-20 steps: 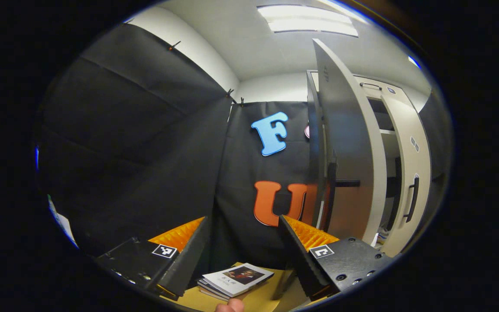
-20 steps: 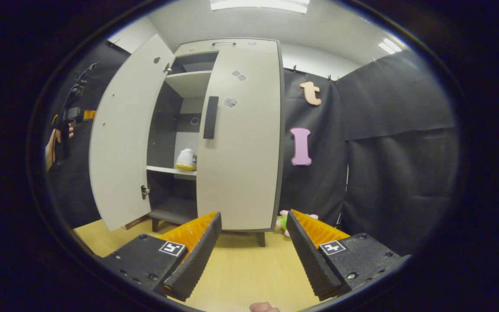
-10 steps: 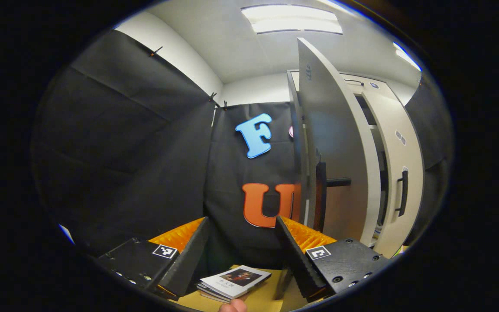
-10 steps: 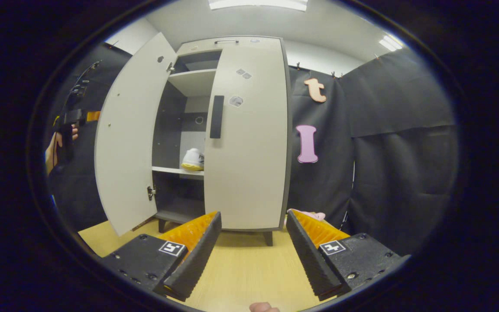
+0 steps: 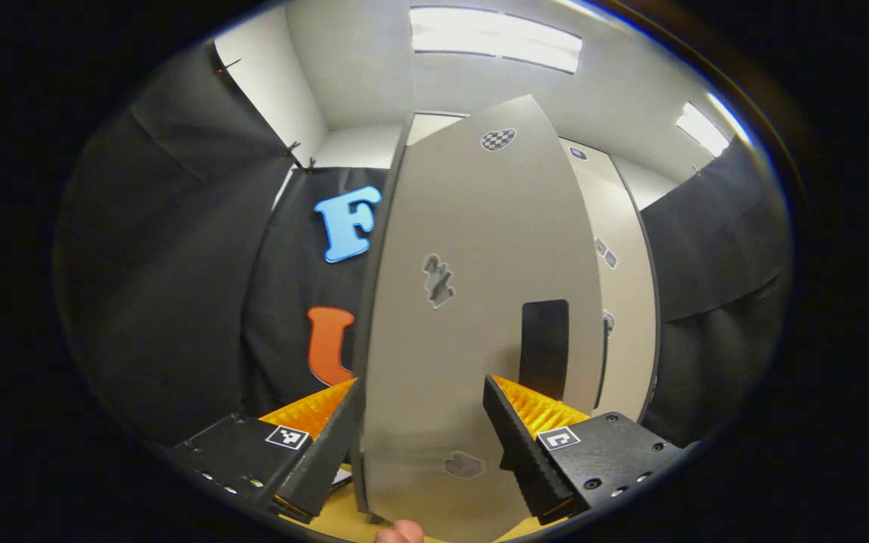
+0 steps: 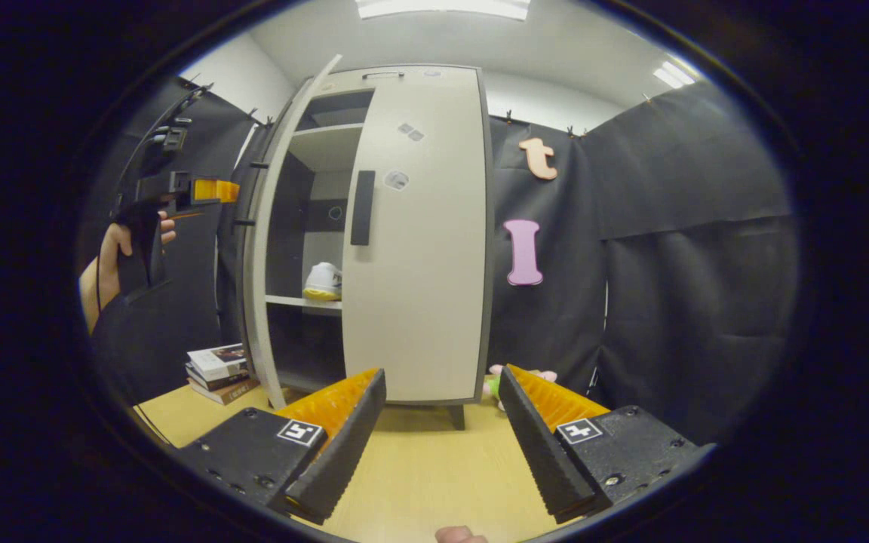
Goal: Grab one shoe with the right hand and put it into the shoe cabinet, grab the other shoe with the left hand and put it into the shoe cabinet; then close the right door with the right hand and the left door with the left hand.
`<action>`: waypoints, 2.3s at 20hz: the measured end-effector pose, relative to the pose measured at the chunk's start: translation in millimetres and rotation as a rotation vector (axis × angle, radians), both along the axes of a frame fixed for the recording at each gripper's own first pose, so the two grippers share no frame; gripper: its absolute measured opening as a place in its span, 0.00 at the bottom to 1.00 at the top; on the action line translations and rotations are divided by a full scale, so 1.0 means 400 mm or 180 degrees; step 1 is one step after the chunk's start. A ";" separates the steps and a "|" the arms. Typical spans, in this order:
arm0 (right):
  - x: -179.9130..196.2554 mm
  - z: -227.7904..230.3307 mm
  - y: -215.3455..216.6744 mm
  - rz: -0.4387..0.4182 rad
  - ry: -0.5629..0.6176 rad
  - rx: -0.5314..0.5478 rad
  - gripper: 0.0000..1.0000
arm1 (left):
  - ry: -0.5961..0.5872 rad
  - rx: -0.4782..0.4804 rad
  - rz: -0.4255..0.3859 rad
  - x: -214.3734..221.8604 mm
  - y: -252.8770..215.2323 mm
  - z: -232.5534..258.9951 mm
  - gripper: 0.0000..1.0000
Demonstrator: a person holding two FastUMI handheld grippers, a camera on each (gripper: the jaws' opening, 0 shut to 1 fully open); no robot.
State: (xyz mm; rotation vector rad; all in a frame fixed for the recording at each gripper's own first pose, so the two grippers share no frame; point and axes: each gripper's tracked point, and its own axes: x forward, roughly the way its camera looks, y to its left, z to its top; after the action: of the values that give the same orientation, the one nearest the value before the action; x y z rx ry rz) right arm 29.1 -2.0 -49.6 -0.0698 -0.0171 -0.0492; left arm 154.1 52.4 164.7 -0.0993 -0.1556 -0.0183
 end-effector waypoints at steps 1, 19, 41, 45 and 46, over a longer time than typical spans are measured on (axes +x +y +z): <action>0.000 0.000 -0.008 -0.0031 0.0006 0.0004 0.94 | 0.0015 0.0039 0.0027 0.014 -0.015 -0.006 1.00; 0.013 -0.014 -0.067 -0.0186 0.0039 0.0189 0.98 | -0.0242 0.0143 0.0141 -0.004 -0.027 0.037 0.95; -0.011 -0.059 -0.013 0.0027 0.0162 0.0123 0.98 | 0.0515 -0.0012 0.0039 -0.364 -0.177 -0.311 0.95; -0.014 -0.077 -0.008 0.0035 0.0207 0.0149 0.98 | 0.0664 -0.0067 -0.0010 -0.412 -0.220 -0.376 0.95; -0.016 -0.079 -0.010 0.0041 0.0216 0.0159 0.98 | 0.0707 -0.0085 -0.0011 -0.417 -0.224 -0.389 0.95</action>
State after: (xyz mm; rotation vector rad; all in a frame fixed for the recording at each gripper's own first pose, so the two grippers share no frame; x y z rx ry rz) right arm 22.5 -5.8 -81.1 -0.0214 0.0516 -0.0344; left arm -12.7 -37.0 9.2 -0.1274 0.0664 -0.0086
